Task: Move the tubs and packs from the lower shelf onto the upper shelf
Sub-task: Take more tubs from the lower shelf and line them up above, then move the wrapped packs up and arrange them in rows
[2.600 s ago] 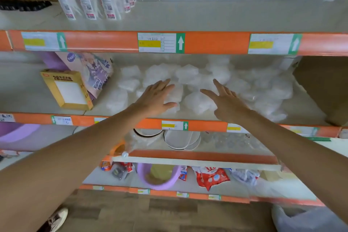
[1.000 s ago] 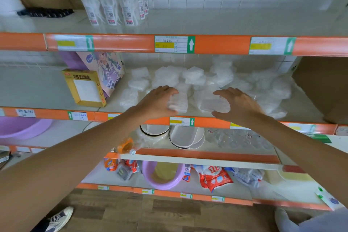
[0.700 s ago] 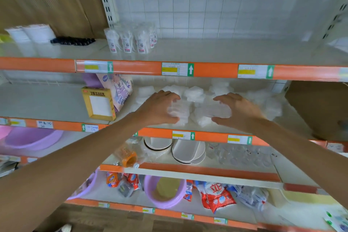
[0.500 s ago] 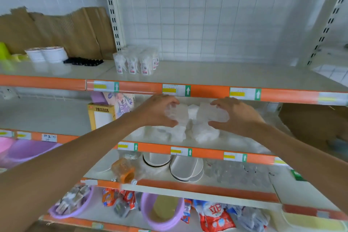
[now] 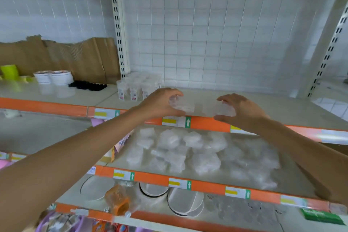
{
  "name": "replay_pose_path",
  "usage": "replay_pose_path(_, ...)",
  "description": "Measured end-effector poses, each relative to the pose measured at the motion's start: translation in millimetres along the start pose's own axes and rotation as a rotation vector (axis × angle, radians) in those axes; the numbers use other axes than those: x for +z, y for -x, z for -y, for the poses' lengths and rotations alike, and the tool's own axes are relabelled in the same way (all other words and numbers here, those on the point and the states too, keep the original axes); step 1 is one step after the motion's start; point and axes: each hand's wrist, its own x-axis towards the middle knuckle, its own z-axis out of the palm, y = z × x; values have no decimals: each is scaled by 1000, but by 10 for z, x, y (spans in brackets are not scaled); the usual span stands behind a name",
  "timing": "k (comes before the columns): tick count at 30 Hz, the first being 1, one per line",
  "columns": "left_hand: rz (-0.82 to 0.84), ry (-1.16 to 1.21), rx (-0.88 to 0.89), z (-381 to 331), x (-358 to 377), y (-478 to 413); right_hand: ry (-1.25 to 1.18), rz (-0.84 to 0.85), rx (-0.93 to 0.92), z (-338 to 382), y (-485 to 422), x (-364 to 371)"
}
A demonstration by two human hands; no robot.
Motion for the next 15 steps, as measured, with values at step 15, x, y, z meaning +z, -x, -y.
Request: replay_pose_path(15, 97, 74, -59, 683, 662, -1625, -89, 87, 145, -825, -1427, 531)
